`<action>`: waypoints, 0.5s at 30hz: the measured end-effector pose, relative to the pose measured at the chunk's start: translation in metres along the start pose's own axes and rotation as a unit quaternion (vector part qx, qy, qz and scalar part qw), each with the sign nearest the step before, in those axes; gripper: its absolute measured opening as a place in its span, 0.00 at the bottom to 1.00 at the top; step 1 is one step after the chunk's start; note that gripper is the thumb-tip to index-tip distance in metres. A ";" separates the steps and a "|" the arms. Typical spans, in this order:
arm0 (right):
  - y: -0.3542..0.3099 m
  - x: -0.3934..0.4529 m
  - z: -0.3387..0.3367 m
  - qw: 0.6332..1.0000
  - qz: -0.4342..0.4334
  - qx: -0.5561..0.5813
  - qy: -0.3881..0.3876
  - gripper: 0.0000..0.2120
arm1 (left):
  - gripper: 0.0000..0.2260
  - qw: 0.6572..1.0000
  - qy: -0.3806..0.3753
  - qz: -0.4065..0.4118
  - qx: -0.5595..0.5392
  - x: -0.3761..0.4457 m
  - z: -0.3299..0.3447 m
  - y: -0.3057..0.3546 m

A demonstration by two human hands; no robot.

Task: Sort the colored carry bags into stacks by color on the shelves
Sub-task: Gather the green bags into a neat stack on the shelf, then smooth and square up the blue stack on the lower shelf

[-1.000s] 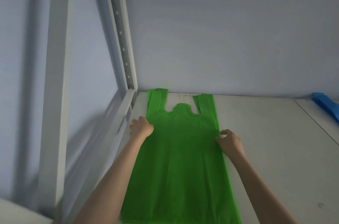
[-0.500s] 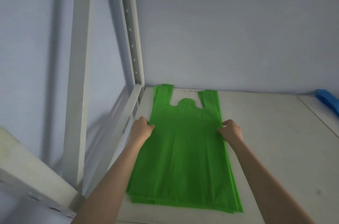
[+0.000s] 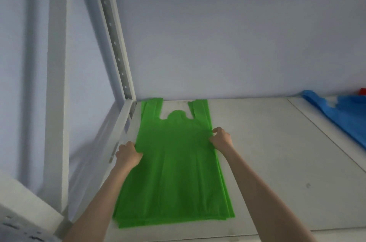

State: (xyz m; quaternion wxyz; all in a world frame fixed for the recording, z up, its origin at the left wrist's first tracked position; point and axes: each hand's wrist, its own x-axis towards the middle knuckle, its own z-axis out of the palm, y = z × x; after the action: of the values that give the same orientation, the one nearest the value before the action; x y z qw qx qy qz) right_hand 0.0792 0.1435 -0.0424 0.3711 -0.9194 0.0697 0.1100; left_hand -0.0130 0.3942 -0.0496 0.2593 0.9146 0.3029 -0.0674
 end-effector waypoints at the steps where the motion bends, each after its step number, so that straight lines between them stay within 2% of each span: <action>1: 0.001 0.001 -0.002 1.000 -0.004 0.007 -0.007 0.21 | 0.23 1.000 -0.004 -0.008 0.011 -0.002 0.001 0.003; 4: 0.005 0.006 -0.014 0.999 -0.013 0.021 -0.024 0.20 | 0.22 0.997 -0.006 -0.041 0.072 -0.013 0.002 0.016; 7: 0.015 0.011 -0.030 0.998 -0.041 -0.007 -0.039 0.16 | 0.19 0.991 0.034 -0.043 0.122 -0.026 0.006 0.038; 12: 0.037 0.027 -0.065 0.989 -0.122 -0.067 -0.052 0.16 | 0.21 0.983 0.058 0.101 0.140 -0.045 0.020 0.105; 15: 0.059 0.041 -0.104 0.976 -0.173 -0.121 -0.053 0.17 | 0.19 0.980 0.062 0.139 0.130 -0.056 0.045 0.150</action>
State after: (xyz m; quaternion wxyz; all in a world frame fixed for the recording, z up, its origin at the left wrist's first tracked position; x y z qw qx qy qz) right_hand 0.1223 0.0272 -0.0191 0.2738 -0.9485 -0.1238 0.1003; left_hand 0.0316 0.2402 -0.0071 0.1254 0.9761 0.1769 -0.0132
